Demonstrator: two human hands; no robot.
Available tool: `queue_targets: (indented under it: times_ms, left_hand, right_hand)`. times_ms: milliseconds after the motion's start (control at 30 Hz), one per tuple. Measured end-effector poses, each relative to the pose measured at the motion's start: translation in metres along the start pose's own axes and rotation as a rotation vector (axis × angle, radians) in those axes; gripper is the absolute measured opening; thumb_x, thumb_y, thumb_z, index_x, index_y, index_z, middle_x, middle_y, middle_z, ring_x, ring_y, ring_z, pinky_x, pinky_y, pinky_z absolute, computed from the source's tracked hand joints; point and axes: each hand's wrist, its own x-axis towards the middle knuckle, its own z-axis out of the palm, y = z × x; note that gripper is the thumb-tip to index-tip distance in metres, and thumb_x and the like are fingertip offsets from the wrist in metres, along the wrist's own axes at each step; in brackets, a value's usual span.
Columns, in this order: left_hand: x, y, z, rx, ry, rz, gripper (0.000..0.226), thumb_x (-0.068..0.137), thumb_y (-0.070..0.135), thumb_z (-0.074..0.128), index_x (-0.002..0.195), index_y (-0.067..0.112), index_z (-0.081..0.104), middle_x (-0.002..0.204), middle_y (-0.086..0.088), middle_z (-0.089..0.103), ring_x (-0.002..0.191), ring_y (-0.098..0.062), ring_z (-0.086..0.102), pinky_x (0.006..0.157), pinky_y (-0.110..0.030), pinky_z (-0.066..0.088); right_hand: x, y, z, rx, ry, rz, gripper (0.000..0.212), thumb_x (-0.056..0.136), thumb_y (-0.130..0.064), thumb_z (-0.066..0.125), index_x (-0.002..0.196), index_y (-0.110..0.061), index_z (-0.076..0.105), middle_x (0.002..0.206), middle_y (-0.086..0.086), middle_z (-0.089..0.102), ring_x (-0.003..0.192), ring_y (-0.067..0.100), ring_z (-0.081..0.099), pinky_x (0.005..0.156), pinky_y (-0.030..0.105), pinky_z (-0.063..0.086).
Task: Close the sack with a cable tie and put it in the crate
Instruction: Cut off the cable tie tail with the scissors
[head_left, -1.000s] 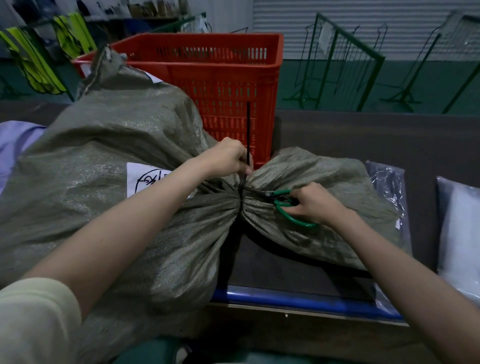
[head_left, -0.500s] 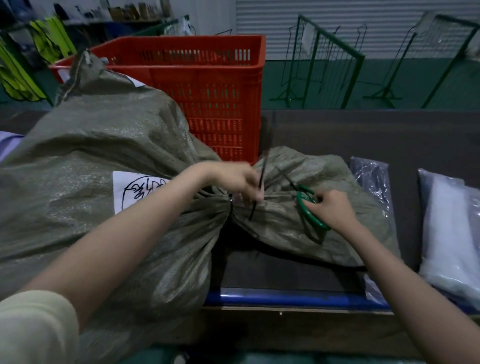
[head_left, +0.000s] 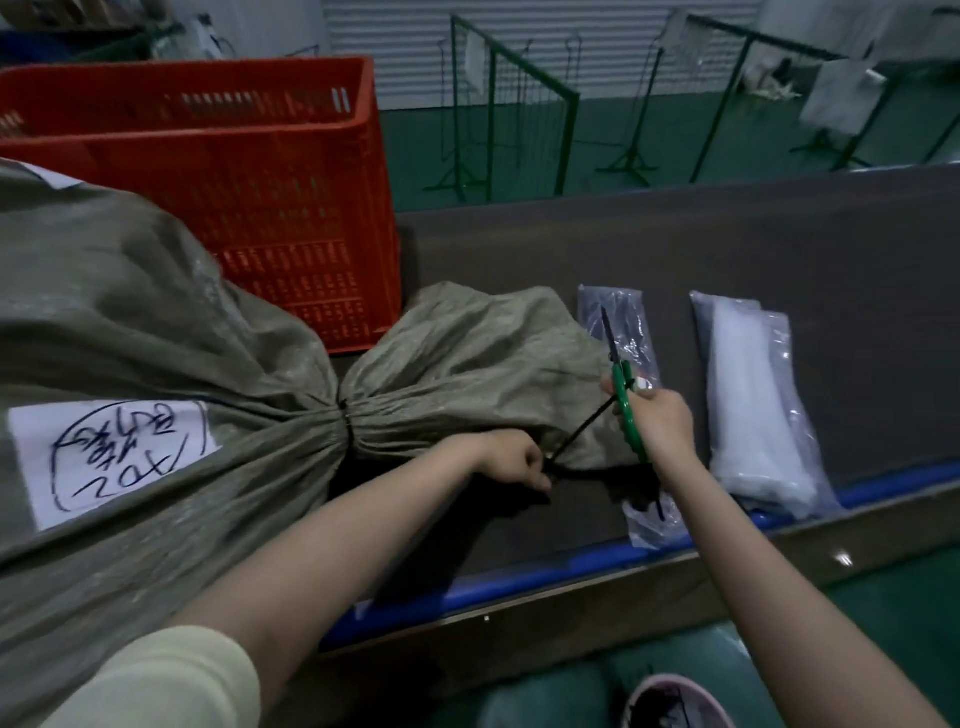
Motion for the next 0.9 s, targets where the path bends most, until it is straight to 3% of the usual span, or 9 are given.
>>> queue_targets:
  times_ms: [100, 233, 367, 467, 600, 667, 733, 800, 900]
  left_hand:
    - [0.009, -0.010, -0.016, -0.227, 0.191, -0.020, 0.033, 0.086, 0.025, 0.063, 0.056, 0.023, 0.049, 0.061, 0.007, 0.049, 0.061, -0.007, 0.044, 0.051, -0.010, 0.034]
    - [0.019, -0.030, -0.040, -0.311, 0.413, -0.143, 0.036, 0.082, 0.025, 0.067, 0.053, 0.020, 0.047, 0.057, 0.002, 0.048, 0.057, -0.010, 0.044, 0.053, -0.023, 0.032]
    - [0.020, -0.045, -0.043, -0.217, 0.367, -0.286, 0.035, 0.079, 0.026, 0.071, 0.051, 0.018, 0.051, 0.067, -0.007, 0.056, 0.072, -0.019, 0.052, 0.063, -0.025, 0.036]
    - [0.019, -0.037, -0.037, -0.257, 0.316, -0.302, 0.036, 0.077, 0.028, 0.071, 0.049, 0.017, 0.052, 0.055, -0.002, 0.050, 0.059, -0.015, 0.047, 0.054, -0.025, 0.033]
    - [0.028, -0.019, -0.023, -0.294, 0.329, -0.297, 0.042, 0.077, 0.032, 0.070, 0.044, 0.016, 0.050, 0.051, 0.000, 0.046, 0.054, -0.012, 0.046, 0.051, -0.022, 0.033]
    - [0.035, -0.013, -0.013, -0.242, 0.332, -0.277, 0.039, 0.074, 0.039, 0.070, 0.046, 0.017, 0.054, 0.071, -0.005, 0.063, 0.086, -0.020, 0.060, 0.078, -0.025, 0.045]
    - [0.038, -0.007, -0.006, -0.107, 0.350, -0.284, 0.027, 0.073, 0.046, 0.068, 0.059, 0.023, 0.065, 0.119, -0.010, 0.060, 0.130, -0.033, 0.039, 0.113, -0.049, 0.022]
    - [0.036, -0.003, -0.002, 0.032, 0.300, -0.294, 0.026, 0.075, 0.048, 0.066, 0.084, 0.025, 0.073, 0.143, -0.012, 0.038, 0.142, -0.037, 0.015, 0.114, -0.057, 0.002]
    - [0.033, -0.001, 0.001, 0.102, 0.231, -0.266, 0.043, 0.072, 0.057, 0.065, 0.098, 0.024, 0.072, 0.152, -0.011, 0.025, 0.144, -0.037, 0.006, 0.114, -0.059, -0.001]
  right_hand:
    - [-0.005, 0.009, -0.006, -0.077, 0.082, 0.017, 0.045, 0.085, -0.036, 0.059, 0.079, 0.008, 0.068, 0.083, 0.025, 0.065, 0.093, 0.038, 0.064, 0.073, 0.037, 0.046]
    - [-0.015, 0.018, -0.004, -0.151, 0.086, 0.078, 0.040, 0.086, -0.037, 0.058, 0.078, 0.001, 0.068, 0.081, 0.021, 0.063, 0.094, 0.038, 0.063, 0.067, 0.032, 0.038]
    - [-0.019, 0.029, 0.011, -0.340, 0.012, 0.108, 0.052, 0.084, -0.047, 0.055, 0.095, 0.002, 0.069, 0.105, 0.023, 0.069, 0.102, 0.037, 0.062, 0.074, 0.032, 0.044]
    - [-0.020, 0.025, 0.023, -0.412, -0.092, 0.138, 0.056, 0.087, -0.043, 0.052, 0.115, 0.004, 0.061, 0.121, 0.023, 0.063, 0.114, 0.037, 0.058, 0.087, 0.032, 0.046]
    - [-0.018, 0.015, 0.035, -0.417, -0.153, 0.151, 0.050, 0.088, -0.034, 0.053, 0.118, 0.007, 0.057, 0.126, 0.024, 0.059, 0.118, 0.036, 0.055, 0.093, 0.033, 0.045]
    - [-0.018, 0.016, 0.038, -0.416, -0.151, 0.147, 0.045, 0.086, -0.027, 0.058, 0.116, 0.006, 0.058, 0.124, 0.024, 0.060, 0.116, 0.036, 0.056, 0.090, 0.034, 0.046]
    - [-0.019, 0.018, 0.039, -0.402, -0.127, 0.160, 0.041, 0.084, -0.023, 0.062, 0.113, 0.006, 0.059, 0.122, 0.023, 0.061, 0.114, 0.036, 0.057, 0.088, 0.035, 0.047]
    - [-0.020, 0.020, 0.041, -0.369, -0.101, 0.169, 0.040, 0.083, -0.023, 0.065, 0.110, 0.005, 0.060, 0.119, 0.023, 0.063, 0.112, 0.036, 0.058, 0.085, 0.035, 0.048]
    - [-0.024, 0.020, 0.044, -0.346, -0.085, 0.172, 0.038, 0.081, -0.023, 0.065, 0.107, 0.005, 0.061, 0.117, 0.024, 0.063, 0.112, 0.035, 0.059, 0.084, 0.034, 0.048]
